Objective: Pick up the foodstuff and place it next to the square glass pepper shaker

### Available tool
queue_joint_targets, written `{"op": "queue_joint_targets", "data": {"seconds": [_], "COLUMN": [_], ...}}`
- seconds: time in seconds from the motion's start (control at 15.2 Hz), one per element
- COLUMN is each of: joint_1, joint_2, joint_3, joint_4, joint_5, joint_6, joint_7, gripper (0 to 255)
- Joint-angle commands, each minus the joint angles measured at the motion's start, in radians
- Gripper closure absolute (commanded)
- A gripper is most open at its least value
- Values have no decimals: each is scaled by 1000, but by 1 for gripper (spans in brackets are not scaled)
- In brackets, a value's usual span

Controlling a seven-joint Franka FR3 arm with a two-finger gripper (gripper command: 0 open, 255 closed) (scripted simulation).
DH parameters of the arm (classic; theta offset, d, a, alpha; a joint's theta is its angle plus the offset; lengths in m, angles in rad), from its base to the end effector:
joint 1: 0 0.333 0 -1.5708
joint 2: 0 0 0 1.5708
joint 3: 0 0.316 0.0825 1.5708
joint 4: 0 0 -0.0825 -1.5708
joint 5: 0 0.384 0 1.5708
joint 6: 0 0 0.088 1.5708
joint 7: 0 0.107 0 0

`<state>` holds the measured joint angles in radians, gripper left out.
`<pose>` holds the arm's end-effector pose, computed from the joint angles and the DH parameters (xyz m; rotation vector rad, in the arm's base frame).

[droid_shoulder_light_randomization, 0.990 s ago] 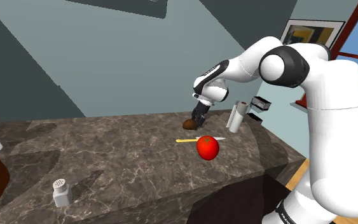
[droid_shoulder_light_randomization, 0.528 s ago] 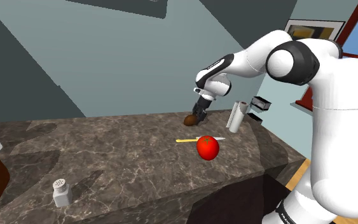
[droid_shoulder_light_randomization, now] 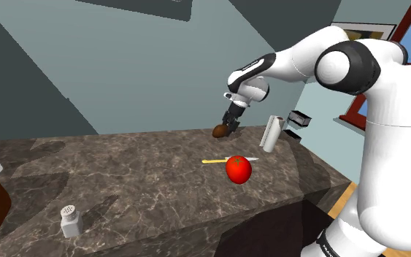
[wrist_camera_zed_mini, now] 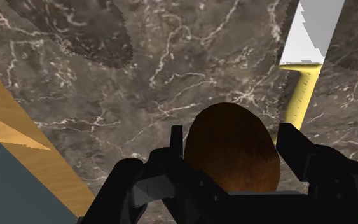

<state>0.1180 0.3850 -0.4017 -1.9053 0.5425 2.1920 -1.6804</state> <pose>0.6031 -0.1431 0.3075 -2.5076 -1.5155 -0.3071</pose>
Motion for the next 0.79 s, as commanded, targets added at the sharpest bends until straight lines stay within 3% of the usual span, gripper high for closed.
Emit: {"op": "queue_joint_targets", "data": {"seconds": [0.0,0.73], "joint_1": [3,16], "joint_2": [-16,-92], "joint_3": [-5,-28], "joint_4": [5,53], "joint_5": [-13,-76], "joint_6": [-18,-124], "joint_7": [12,76], "gripper": [255,255]}}
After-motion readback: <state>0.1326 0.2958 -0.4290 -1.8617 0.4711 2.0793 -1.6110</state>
